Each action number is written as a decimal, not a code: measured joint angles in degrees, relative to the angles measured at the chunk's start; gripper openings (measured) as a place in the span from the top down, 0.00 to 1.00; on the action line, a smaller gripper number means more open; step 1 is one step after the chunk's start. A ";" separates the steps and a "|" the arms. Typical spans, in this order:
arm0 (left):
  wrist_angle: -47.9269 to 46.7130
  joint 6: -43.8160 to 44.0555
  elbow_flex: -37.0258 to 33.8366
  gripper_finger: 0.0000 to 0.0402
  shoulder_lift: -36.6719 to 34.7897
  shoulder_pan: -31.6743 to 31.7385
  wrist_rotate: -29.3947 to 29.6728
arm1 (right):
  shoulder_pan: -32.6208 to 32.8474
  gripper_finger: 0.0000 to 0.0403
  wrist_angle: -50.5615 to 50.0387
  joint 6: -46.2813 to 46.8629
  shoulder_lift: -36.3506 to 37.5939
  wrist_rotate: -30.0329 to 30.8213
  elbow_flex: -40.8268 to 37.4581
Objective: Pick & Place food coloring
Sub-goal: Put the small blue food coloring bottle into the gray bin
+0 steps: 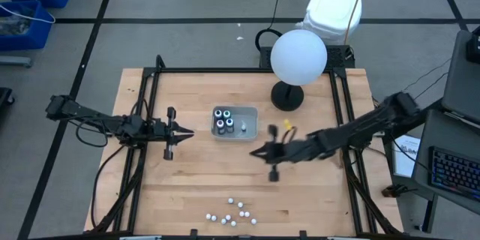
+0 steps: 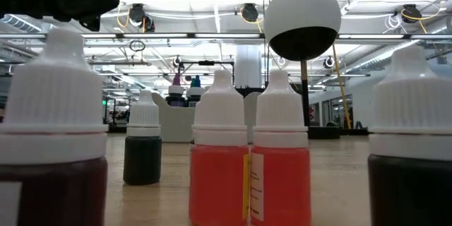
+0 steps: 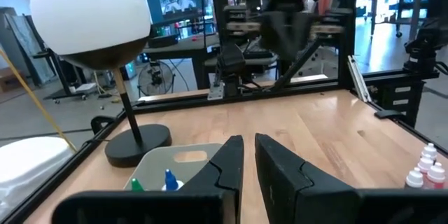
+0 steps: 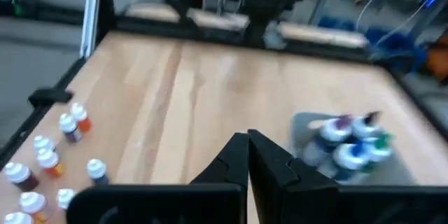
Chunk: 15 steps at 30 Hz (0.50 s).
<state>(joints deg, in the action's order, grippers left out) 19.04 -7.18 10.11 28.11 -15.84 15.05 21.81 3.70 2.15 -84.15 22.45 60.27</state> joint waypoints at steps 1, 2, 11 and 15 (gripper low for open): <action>-0.08 0.00 0.00 0.88 -0.01 0.00 0.00 | 0.36 1.00 -2.59 0.15 -2.79 0.08 3.49; -0.10 0.00 0.02 0.88 0.00 0.00 0.00 | 0.71 1.00 -5.11 0.20 -5.52 0.06 6.97; -0.78 0.93 0.02 0.88 0.01 0.00 0.02 | 2.41 1.00 -23.01 6.67 -26.27 -5.60 34.26; -0.84 2.57 0.04 0.88 0.00 0.00 0.02 | 3.28 1.00 -28.83 8.01 -32.41 -9.92 42.84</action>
<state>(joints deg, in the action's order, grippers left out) 18.21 -4.61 10.15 28.11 -15.84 15.07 25.09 -25.13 10.16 -116.56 12.53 103.11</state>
